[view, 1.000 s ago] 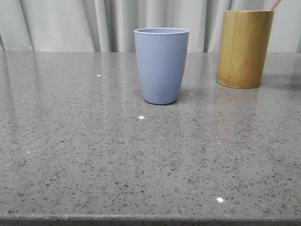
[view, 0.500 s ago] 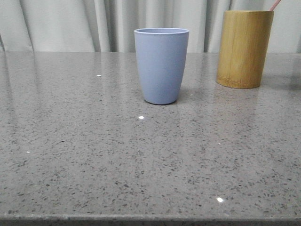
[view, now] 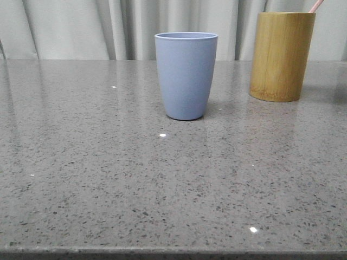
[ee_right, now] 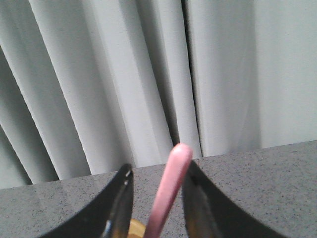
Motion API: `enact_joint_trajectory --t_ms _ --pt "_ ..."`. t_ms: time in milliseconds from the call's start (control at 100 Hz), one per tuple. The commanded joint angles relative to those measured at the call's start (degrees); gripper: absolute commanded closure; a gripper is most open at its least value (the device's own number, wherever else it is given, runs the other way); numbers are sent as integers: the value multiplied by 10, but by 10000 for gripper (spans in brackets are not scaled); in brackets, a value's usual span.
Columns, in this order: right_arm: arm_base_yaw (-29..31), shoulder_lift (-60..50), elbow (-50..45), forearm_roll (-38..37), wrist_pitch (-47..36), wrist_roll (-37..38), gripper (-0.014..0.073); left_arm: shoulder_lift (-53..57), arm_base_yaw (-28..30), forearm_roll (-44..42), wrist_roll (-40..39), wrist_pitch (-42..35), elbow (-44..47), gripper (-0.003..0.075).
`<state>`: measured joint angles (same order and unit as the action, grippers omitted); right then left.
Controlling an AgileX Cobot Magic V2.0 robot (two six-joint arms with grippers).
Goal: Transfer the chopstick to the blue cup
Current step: 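Close the right gripper on the pink stick and lift it out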
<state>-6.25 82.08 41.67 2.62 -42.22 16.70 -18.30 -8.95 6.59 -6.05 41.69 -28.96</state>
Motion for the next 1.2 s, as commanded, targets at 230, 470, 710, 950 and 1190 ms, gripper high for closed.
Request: enact_joint_trajectory --t_ms 230,470,710,950,1190 --pt "-2 -15 20 -6 -51 -1 368 -5 1 3 -7 -40 -15 269" --pt "-2 -15 20 -6 -53 -1 598 -5 1 3 -7 -40 -15 269" --pt "-2 -19 20 -7 -74 -1 651 -5 1 3 -7 -40 -15 269" --pt "-2 -43 38 -7 -64 -2 651 -5 1 3 -7 -40 -15 270" --pt "-2 -104 129 -54 76 -2 651 -5 1 3 -7 -40 -15 270"
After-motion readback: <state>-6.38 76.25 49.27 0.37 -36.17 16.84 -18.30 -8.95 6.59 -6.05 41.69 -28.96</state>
